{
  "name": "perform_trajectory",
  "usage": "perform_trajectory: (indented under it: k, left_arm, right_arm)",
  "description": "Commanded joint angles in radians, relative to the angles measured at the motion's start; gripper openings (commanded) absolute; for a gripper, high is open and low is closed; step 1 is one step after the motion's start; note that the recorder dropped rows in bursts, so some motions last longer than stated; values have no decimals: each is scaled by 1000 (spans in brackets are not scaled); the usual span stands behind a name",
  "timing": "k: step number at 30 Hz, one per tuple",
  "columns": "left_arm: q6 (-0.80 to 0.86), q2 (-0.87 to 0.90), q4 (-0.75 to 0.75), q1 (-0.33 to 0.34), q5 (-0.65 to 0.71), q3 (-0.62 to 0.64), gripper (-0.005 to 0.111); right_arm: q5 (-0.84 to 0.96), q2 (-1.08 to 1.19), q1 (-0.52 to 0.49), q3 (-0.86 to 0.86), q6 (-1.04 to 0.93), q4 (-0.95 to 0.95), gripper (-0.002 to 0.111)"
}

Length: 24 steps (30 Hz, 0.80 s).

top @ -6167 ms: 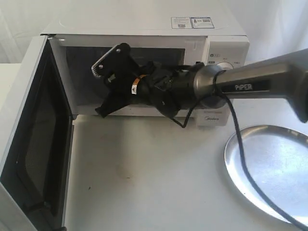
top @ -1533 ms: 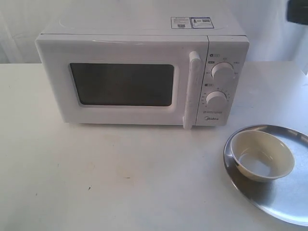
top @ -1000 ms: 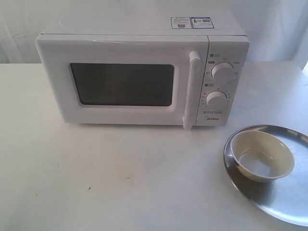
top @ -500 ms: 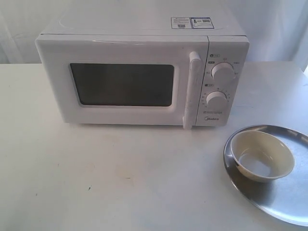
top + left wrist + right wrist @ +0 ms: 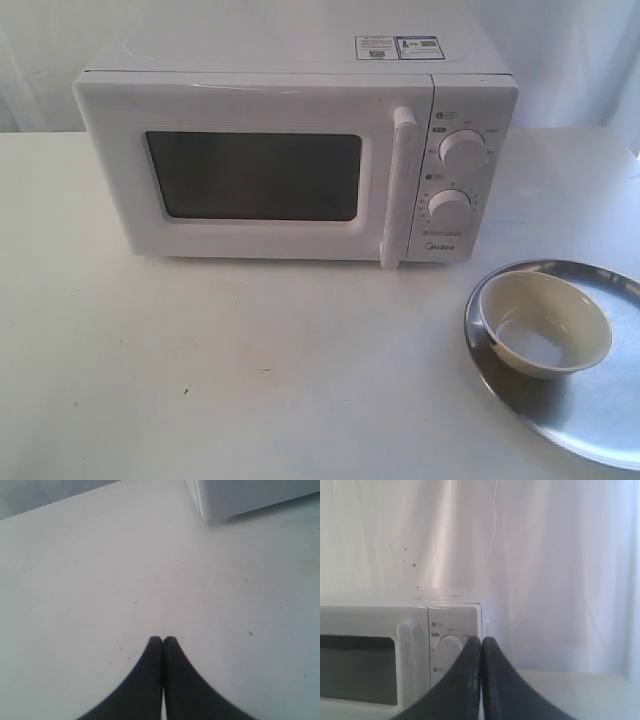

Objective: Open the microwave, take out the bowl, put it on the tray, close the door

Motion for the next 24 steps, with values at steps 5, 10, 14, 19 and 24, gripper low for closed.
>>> perform_trajectory:
  k: [5,10,14,19,24]
  left_arm:
    - [-2,-4,-4,-4,-3,-4,0]
    - [-2,-4,-4,-4,-3,-4,0]
    - [-2,-4,-4,-4,-3,-4,0]
    - [-2,-4,-4,-4,-3,-4,0]
    - [-2,-4,-4,-4,-3,-4,0]
  right_arm:
    - [449,-5,-8,3,7,-78,0]
    - [504,-5,-8,3,-190,-85,0]
    - [508,-5,-8,3,-170,-83,0]
    - [514,-5,-80,3,-52,-87,0]
    - [515,-5,-138,3,-57,-99,0]
